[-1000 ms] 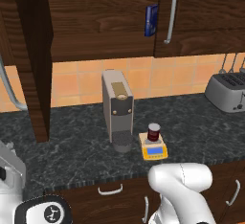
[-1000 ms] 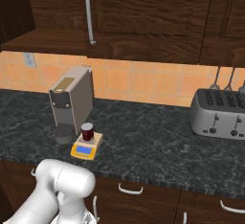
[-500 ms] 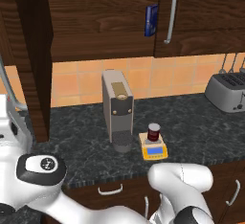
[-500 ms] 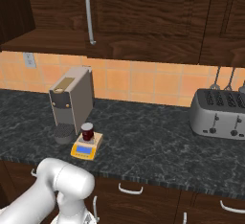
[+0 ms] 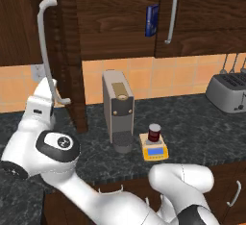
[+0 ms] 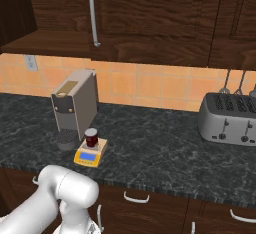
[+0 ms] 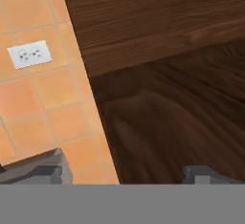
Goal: Pick the canned food and place it on the digital scale for weighing, and close the cabinet.
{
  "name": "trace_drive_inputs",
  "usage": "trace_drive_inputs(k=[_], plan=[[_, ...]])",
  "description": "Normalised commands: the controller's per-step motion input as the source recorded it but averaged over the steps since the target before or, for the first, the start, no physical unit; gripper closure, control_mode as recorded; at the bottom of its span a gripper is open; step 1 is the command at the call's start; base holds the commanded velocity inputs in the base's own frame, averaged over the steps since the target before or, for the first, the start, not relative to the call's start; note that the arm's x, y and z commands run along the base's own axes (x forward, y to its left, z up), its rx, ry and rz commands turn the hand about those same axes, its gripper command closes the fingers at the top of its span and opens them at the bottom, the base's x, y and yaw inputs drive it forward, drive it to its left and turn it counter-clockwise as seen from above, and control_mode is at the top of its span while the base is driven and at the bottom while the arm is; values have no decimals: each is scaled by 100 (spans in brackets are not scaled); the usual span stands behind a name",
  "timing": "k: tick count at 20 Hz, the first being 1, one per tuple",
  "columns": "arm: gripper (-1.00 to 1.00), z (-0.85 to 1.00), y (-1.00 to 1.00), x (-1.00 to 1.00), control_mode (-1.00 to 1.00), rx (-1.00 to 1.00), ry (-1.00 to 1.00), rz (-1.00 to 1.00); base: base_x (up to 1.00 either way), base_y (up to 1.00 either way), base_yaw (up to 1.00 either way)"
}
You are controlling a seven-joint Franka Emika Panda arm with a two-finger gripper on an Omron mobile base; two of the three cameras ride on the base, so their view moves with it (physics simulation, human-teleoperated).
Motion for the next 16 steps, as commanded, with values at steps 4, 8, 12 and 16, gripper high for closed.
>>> trace_drive_inputs(k=[4,8,12,16], plan=[[-100,12,-100,41,-100,58,0,-9,0,0,0],[-100,38,-100,56,-100,64,0,0,0,0,0],[-100,40,-100,61,-100,62,0,8,0,0,0],[-100,34,-93,44,-100,48,-1,32,0,0,0]])
